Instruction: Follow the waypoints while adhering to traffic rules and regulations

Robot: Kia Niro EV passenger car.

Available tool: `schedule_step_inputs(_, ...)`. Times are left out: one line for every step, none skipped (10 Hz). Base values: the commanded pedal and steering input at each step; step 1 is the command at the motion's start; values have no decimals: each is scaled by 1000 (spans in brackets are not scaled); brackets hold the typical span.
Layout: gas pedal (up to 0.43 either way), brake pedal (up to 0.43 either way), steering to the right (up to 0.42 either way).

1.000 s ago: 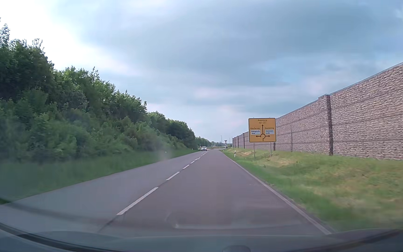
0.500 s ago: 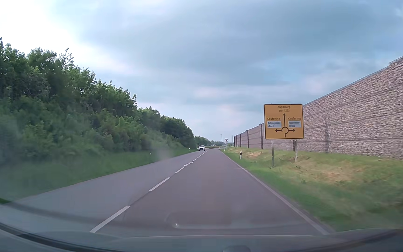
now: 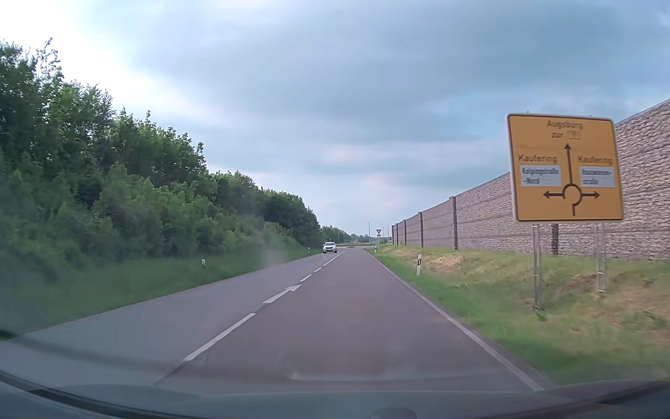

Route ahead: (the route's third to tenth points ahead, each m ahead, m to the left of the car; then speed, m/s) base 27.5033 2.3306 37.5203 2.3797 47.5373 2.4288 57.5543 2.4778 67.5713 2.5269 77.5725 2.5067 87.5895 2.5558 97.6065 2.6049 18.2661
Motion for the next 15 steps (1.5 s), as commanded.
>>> schedule_step_inputs(0,12,-2)
schedule_step_inputs(0,18,-2)
schedule_step_inputs(0,43,-2)
schedule_step_inputs(0,67,-2)
schedule_step_inputs(0,85,-2)
schedule_step_inputs(0,98,-2)
schedule_step_inputs(0,122,-2)
schedule_step_inputs(0,134,-3)
schedule_step_inputs(0,140,-3)
schedule_step_inputs(0,165,-2)
schedule_step_inputs(0,152,-3)
schedule_step_inputs(0,37,-2)
schedule_step_inputs(0,0,-2)
schedule_step_inputs(0,0,-2)
schedule_step_inputs(0,0,-3)
